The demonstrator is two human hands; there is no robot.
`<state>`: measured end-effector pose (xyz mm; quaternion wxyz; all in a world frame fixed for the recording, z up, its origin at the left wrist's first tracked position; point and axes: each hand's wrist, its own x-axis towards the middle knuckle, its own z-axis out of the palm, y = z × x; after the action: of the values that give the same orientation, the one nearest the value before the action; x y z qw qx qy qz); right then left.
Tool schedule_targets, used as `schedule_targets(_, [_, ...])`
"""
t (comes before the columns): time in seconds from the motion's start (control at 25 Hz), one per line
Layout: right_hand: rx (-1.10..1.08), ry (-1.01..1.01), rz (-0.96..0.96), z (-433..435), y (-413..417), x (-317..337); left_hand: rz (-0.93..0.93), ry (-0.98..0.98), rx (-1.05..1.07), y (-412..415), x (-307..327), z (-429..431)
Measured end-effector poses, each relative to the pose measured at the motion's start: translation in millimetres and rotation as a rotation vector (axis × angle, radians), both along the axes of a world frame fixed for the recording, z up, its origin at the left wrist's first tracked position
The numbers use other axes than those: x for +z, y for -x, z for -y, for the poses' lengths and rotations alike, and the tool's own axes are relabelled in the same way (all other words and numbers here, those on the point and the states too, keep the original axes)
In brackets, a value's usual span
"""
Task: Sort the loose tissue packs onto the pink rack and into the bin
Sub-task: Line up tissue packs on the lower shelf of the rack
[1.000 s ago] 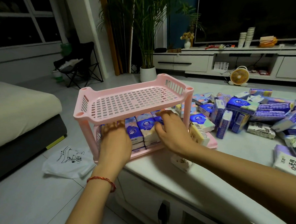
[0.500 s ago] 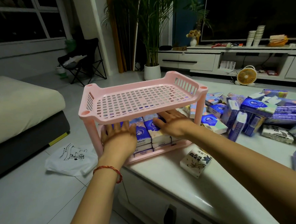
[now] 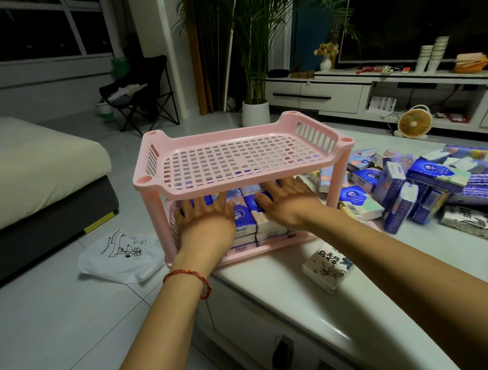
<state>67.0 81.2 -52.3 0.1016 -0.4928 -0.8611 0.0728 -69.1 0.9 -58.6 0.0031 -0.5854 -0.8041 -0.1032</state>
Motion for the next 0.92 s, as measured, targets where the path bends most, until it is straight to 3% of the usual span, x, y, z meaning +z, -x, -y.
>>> schedule_targets(0.16, [0.022,-0.035,-0.052,4,-2,-1,-0.091,-0.030,0.027,-2,0,2])
schedule_targets(0.24, [0.044,-0.065,-0.135,9,-6,1,-0.080,-0.143,-0.023,-14,6,9])
schedule_targets(0.4, [0.112,-0.151,-0.260,25,-28,7,0.165,-0.773,-0.380,-44,10,52])
schedule_targets(0.44, [0.125,-0.177,-0.256,30,-36,7,0.177,-0.957,-0.378,-42,7,59])
schedule_targets(0.52, [0.138,-0.210,-0.247,41,-53,4,0.305,-1.188,-0.162,-26,3,67])
schedule_targets(0.56, [0.145,-0.208,-0.245,47,-62,3,0.467,-1.204,-0.003,-17,4,68])
schedule_targets(0.64, [0.167,-0.197,-0.210,58,-79,1,0.846,-0.988,0.207,-6,-1,65])
schedule_targets(0.72, [0.223,-0.197,-0.122,68,-94,1,1.063,-0.790,0.200,-6,-7,66])
schedule_targets(0.92, [0.355,-0.085,0.166,84,-112,-9,1.037,-0.794,0.155,-12,-7,77])
